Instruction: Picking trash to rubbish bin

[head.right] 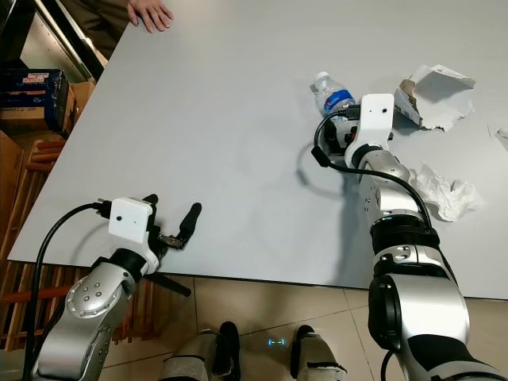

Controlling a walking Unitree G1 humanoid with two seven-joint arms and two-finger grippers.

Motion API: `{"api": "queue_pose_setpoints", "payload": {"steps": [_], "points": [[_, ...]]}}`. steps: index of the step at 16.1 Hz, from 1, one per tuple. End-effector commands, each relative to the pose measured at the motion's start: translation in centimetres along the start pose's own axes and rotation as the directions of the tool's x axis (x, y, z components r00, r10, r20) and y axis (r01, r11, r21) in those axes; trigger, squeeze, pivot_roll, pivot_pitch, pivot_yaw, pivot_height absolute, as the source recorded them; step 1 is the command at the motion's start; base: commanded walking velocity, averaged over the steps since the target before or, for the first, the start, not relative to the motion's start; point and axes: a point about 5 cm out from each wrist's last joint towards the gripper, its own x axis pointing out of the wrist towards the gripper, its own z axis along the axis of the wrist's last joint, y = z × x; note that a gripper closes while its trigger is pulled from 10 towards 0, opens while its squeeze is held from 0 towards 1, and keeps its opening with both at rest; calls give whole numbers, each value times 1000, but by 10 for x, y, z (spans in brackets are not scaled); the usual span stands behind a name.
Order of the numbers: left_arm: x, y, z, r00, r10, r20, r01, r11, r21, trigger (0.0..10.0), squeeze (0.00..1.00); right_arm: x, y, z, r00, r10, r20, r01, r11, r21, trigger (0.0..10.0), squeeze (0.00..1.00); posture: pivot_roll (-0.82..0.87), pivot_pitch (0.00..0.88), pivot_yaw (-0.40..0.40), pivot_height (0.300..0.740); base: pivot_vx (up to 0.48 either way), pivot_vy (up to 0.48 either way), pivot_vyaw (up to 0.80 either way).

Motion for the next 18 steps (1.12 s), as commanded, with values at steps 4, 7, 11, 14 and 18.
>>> {"api": "queue_pose_setpoints", "payload": {"steps": [4, 7, 11, 14, 18], "points": [[-7, 1, -15, 996, 17, -86, -17, 1000, 7, 10000, 0, 1, 6, -9, 999, 31, -29, -30, 999, 26, 2627, 0, 79, 306, 79, 740, 0, 0, 0], [-7, 1, -16, 996, 20, -85, -19, 1000, 7, 10000, 0, 1, 7, -10, 999, 34, -29, -33, 999, 26, 941, 0, 80, 304, 78, 740, 0, 0, 0], [-7, 1, -16, 996, 19, -87, -18, 1000, 8, 10000, 0, 1, 8, -11, 999, 37, -30, -36, 999, 26, 2588, 0, 81, 305, 79, 740, 0, 0, 0], [-7, 1, -16, 996, 18, -88, -17, 1000, 9, 10000, 0, 1, 8, -11, 999, 37, -29, -36, 999, 25, 8863, 0, 81, 305, 81, 740, 0, 0, 0], [-7, 1, -16, 996, 15, -91, -14, 1000, 13, 10000, 0, -1, 10, -9, 1000, 27, -9, -27, 999, 35, 10000, 0, 80, 300, 82, 740, 0, 0, 0]]}}
